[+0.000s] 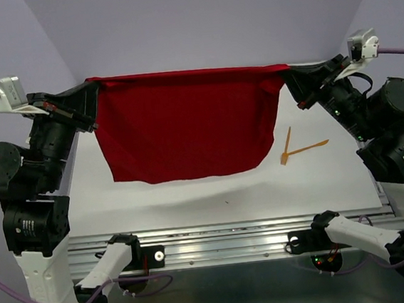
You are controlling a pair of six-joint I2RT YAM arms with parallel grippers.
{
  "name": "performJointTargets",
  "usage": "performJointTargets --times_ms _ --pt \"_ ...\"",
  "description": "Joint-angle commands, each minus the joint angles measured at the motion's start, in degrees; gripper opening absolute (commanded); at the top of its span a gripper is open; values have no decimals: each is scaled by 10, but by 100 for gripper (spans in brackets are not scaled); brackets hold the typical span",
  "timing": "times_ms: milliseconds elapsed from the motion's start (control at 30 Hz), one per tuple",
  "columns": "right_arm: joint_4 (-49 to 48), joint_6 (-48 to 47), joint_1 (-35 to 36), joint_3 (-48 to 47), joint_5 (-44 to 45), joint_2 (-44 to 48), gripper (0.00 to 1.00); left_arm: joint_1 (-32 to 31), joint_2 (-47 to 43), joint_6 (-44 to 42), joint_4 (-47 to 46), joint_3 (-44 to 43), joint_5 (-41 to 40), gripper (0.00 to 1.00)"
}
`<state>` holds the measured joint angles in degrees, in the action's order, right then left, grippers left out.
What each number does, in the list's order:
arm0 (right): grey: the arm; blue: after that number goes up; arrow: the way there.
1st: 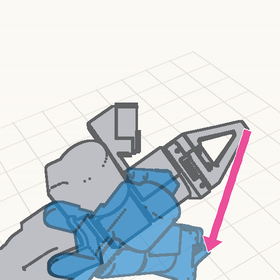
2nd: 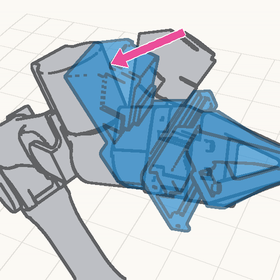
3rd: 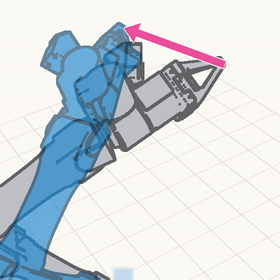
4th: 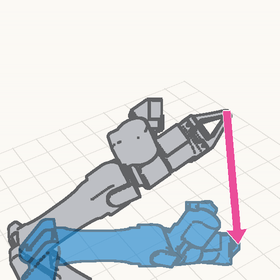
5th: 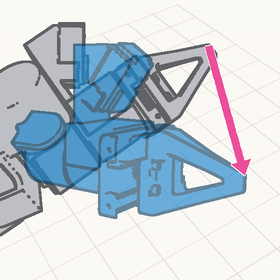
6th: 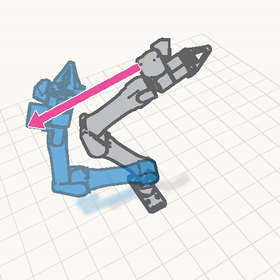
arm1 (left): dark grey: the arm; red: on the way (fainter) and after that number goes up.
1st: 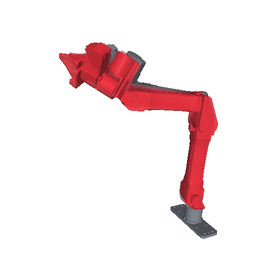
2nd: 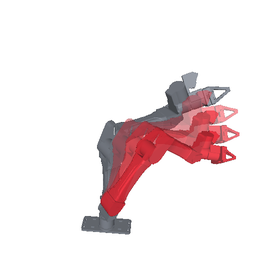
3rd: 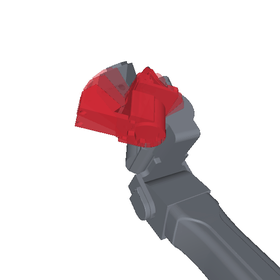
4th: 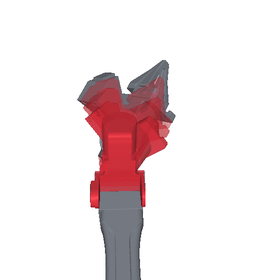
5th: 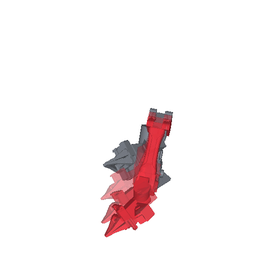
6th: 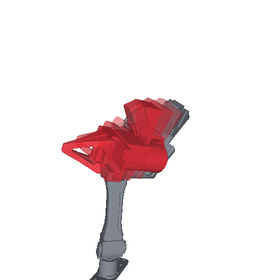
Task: Fold the napkin into a case and place the utensils inside
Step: Flatten out the napkin at the center of the board.
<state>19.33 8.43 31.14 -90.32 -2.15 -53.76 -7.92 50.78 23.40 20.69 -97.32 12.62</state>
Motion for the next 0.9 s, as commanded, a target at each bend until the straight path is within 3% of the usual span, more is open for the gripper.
performJointTargets --times_ms 0,133,333,500,667,867 --pt "14 -64 -15 12 121 -28 5 18 62 -16 43 -8 -184 0" --pt "12 -101 -15 23 158 -151 4 19 128 -9 54 56 -204 0" --pt "15 -114 -88 -23 52 -350 7 40 255 9 4 169 -201 0" --pt "16 -102 -108 -68 27 -527 25 55 397 45 -13 190 -173 0" --pt "12 -54 -119 -67 0 -587 40 55 483 58 -15 190 -159 0" --pt "-6 -4 -125 -51 -16 -596 49 55 498 56 -28 200 -146 0"
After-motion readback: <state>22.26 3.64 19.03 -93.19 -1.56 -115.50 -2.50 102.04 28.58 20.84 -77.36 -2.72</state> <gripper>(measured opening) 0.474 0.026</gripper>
